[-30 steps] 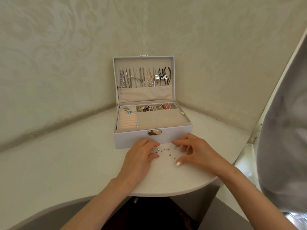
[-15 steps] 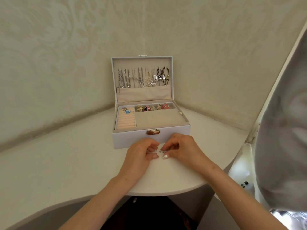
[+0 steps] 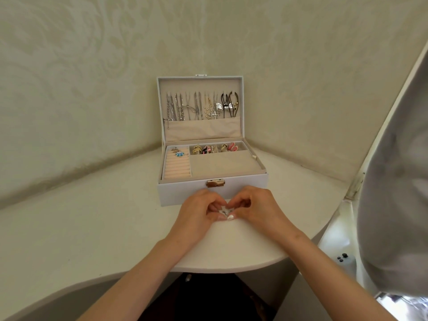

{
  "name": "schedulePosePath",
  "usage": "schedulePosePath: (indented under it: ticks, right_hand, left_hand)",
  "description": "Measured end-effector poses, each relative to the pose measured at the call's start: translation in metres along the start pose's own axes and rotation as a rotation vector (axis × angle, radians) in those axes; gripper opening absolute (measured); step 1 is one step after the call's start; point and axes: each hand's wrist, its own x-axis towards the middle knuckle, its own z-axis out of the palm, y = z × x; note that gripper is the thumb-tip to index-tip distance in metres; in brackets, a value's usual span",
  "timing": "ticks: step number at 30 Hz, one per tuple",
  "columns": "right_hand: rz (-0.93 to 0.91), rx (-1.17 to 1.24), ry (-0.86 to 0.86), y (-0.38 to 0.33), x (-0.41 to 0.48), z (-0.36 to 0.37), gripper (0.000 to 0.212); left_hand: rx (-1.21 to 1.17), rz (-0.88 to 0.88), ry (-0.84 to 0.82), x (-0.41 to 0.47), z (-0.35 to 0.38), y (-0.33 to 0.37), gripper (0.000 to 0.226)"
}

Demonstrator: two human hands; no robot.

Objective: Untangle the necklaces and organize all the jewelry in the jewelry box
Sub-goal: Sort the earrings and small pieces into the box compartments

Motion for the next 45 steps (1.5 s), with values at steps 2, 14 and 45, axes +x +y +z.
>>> schedulePosePath:
  ticks: [2, 14, 45]
  right_hand:
    - [-0.001, 0.014, 0.014, 0.001, 0.0, 0.0, 0.015]
    - [-0.085, 0.017, 0.01, 0.006, 0.001, 0.003, 0.01]
    - [-0.382, -0.353, 0.087, -0.03, 0.058, -0.046, 0.002]
  left_hand:
    - [0.021, -0.001, 0.002, 0.001, 0.0, 0.0, 0.017]
    - [0.03, 0.095, -0.039, 0.005, 0.0, -0.002, 0.014]
    - [0.21, 0.369, 0.091, 0.072, -0.047, 0.021, 0.011]
